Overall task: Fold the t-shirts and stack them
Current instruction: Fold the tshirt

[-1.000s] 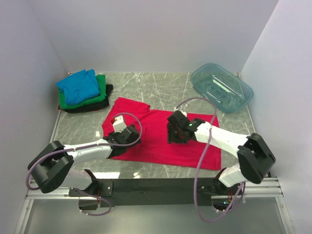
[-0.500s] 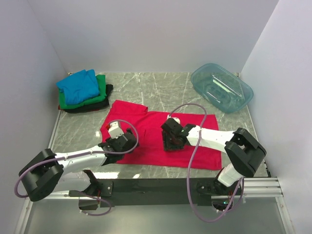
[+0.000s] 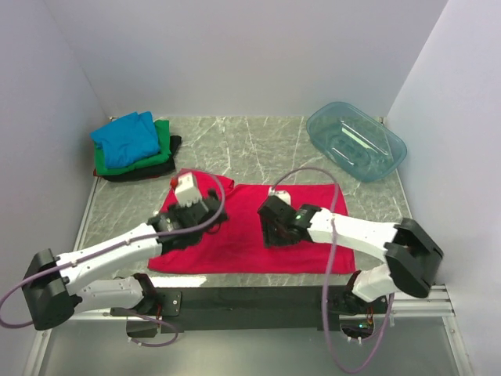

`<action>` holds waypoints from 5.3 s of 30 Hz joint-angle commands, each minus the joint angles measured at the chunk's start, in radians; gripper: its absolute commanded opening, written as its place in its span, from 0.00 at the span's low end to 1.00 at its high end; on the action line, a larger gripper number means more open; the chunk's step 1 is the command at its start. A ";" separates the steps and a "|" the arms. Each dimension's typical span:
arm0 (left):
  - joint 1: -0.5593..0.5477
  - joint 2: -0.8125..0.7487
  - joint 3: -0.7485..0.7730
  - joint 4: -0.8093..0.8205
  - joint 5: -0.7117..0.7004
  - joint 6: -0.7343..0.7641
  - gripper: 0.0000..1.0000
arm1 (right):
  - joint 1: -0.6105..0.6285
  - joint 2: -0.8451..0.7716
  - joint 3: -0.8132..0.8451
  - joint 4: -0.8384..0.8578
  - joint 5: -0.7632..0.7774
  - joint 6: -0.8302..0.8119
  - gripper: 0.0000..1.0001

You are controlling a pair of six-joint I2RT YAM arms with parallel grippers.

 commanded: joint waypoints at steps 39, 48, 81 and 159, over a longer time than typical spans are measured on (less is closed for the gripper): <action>0.494 0.840 0.562 0.368 0.316 0.645 0.83 | 0.002 -0.430 -0.120 -0.042 0.088 0.057 0.63; 0.494 0.868 0.568 0.355 0.291 0.675 0.55 | 0.000 -0.452 -0.130 -0.046 0.098 0.053 0.63; 0.152 0.480 -0.004 0.383 -0.178 0.089 0.31 | -0.001 -0.306 -0.121 0.038 0.068 0.007 0.63; 0.310 0.367 0.140 0.611 0.194 0.590 0.76 | -0.018 -0.246 -0.097 0.064 0.094 -0.027 0.63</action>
